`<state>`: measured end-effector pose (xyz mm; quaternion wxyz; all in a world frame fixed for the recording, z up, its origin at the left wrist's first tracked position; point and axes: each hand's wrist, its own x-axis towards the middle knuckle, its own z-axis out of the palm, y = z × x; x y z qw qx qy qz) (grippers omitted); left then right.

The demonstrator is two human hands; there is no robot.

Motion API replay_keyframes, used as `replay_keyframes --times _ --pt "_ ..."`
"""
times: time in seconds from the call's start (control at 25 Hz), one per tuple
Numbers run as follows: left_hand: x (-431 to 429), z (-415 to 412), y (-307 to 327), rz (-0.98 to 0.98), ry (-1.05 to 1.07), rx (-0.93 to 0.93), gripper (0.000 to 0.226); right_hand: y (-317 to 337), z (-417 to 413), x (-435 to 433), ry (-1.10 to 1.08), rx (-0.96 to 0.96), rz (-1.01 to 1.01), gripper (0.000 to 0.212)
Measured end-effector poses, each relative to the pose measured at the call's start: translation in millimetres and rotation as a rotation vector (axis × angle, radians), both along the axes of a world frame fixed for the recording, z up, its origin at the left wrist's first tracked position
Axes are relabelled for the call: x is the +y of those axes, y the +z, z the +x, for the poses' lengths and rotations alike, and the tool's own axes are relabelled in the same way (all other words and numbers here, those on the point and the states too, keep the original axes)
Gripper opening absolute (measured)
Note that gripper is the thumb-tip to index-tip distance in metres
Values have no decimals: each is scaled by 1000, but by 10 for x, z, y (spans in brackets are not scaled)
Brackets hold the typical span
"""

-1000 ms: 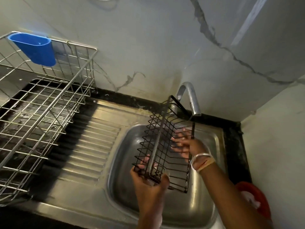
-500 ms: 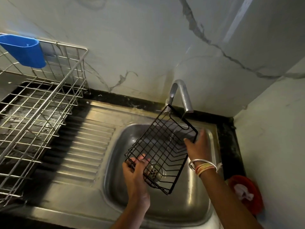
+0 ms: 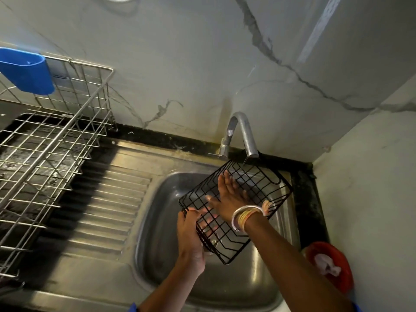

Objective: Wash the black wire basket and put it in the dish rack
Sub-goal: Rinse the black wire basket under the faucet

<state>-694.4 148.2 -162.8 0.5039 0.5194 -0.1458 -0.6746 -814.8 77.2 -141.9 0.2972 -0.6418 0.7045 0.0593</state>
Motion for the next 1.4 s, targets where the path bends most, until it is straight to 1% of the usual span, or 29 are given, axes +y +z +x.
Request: replay_keyframes --times 0.08,0.16,0.2,0.24,0.36,0.44,0.52,0.56,0.6,0.64,0.68,0.72,0.76,0.84,0.88,0.96,1.0,1.04,1.08,1.16,1.2,1.24,1.32,1.36,1.4 --pt "-49 85 13 -45 79 -11 22 -30 -131 -48 6 72 59 91" --pt "-68 137 40 -83 125 -33 28 -57 -226 -48 -107 92 127 104" --pt "-53 128 40 -92 127 -55 32 -75 -217 -42 -157 89 136 108" --pt "-24 108 24 -88 124 -71 33 -90 -181 -55 -171 87 114 108" --pt "41 85 -8 -98 110 -99 31 -146 -121 -100 -127 26 -55 105" --pt "22 105 -52 -126 105 -124 34 -155 -163 -109 -102 -41 -62 103" --pt "-23 118 -41 -126 119 -149 36 -168 -131 -58 -76 -70 -58 96" --pt "-37 111 -39 -114 134 -160 36 -160 -75 -20 -49 -31 -44 88" --pt "-47 107 -59 -101 147 -173 35 -157 -26 6 -23 24 -5 77" --pt "-62 124 -78 -84 160 -178 35 -162 -22 15 -3 81 37 61" --pt "-92 168 -93 -74 166 -178 36 -144 -44 7 -12 98 36 40" --pt "-137 230 -107 -66 155 -164 38 -97 -95 -23 -72 47 -1 22" --pt "-198 301 -135 -61 122 -144 42 -40 -181 -74 -198 -63 -43 18" --pt "-305 412 -142 -52 15 -121 52 39 -368 -273 -555 -398 -67 17" --pt "-349 426 -124 -54 -47 -119 53 80 -432 -372 -710 -570 -61 17" --pt "-412 404 -97 -76 -139 -137 47 165 -459 -498 -954 -910 -44 23" --pt "-450 394 -75 -81 -155 -145 46 181 -455 -499 -1044 -1025 -15 27" --pt "-501 392 -58 -82 -158 -145 47 158 -470 -445 -1081 -1034 28 30" --pt "-563 404 -40 -83 -156 -146 49 116 -495 -351 -1057 -955 97 31" --pt "-687 449 -46 -95 -180 -142 54 83 -558 -178 -915 -708 269 29" --pt "-726 463 -54 -103 -219 -141 57 87 -592 -170 -864 -640 342 28" --pt "-751 449 -54 -110 -269 -139 59 116 -621 -224 -860 -645 352 27" --pt "-754 380 -55 -102 -330 -133 62 181 -656 -372 -991 -856 217 27" --pt "-761 351 -52 -96 -333 -130 63 190 -634 -402 -1046 -969 184 29" --pt "-786 336 -43 -90 -321 -128 63 181 -601 -381 -1041 -1040 199 29"
